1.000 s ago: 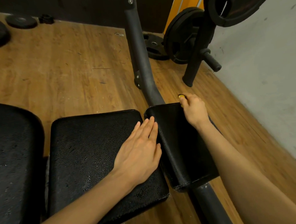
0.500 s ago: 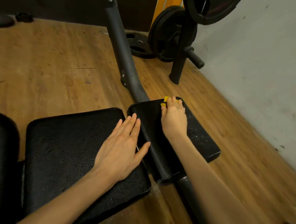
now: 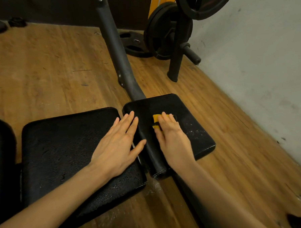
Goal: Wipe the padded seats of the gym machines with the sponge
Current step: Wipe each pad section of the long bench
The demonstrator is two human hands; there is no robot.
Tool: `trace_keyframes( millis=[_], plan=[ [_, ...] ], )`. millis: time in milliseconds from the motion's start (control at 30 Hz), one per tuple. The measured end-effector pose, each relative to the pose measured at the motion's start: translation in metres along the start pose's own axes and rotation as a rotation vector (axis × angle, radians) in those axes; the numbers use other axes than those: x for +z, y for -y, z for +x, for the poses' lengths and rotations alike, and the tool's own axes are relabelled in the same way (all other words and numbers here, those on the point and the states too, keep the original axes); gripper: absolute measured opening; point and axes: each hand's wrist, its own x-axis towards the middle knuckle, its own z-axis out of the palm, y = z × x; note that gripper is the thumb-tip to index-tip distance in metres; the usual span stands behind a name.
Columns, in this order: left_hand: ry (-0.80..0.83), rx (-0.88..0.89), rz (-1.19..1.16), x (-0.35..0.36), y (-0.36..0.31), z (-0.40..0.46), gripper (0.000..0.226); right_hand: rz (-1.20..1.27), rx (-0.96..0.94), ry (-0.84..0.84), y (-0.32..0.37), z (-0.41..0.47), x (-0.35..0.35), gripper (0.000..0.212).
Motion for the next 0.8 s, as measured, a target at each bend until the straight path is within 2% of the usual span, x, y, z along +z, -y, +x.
trace_keyframes(
  millis=[100, 167, 200, 267, 367, 433, 533, 600, 733, 800],
  plan=[
    [0.006, 0.127, 0.007, 0.0, -0.007, -0.002, 0.076, -0.087, 0.151, 0.0, -0.048, 0.035, -0.007, 0.047],
    [0.016, 0.129, -0.076, 0.003, -0.017, -0.003, 0.07, -0.06, 0.327, -0.062, -0.062, 0.054, -0.014, 0.041],
    [0.027, 0.107, -0.121, 0.006, -0.022, -0.004, 0.067, -0.053, 0.351, -0.094, -0.054, 0.051, -0.013, 0.039],
    [0.014, 0.076, -0.14, 0.013, -0.029, -0.003, 0.065, -0.018, 0.267, -0.116, -0.025, 0.022, 0.0, 0.041],
    [-0.012, 0.077, -0.113, 0.017, -0.031, -0.001, 0.066, 0.043, 0.044, -0.079, 0.007, -0.038, 0.002, 0.046],
    [0.006, 0.073, -0.108, 0.017, -0.03, -0.001, 0.064, -0.007, 0.059, -0.045, -0.014, -0.031, -0.006, 0.048],
    [0.014, 0.078, -0.093, 0.015, -0.032, -0.002, 0.063, -0.062, 0.265, -0.078, -0.054, 0.015, -0.016, 0.046],
    [0.014, 0.072, -0.092, 0.015, -0.033, -0.002, 0.063, -0.032, 0.349, -0.104, -0.046, 0.02, -0.016, 0.043],
    [0.012, 0.062, -0.089, 0.014, -0.033, -0.002, 0.063, 0.07, 0.141, -0.115, 0.007, -0.051, -0.001, 0.044],
    [0.015, 0.065, -0.09, 0.013, -0.034, -0.003, 0.063, 0.042, 0.078, -0.072, -0.008, -0.057, -0.011, 0.045]
  ],
)
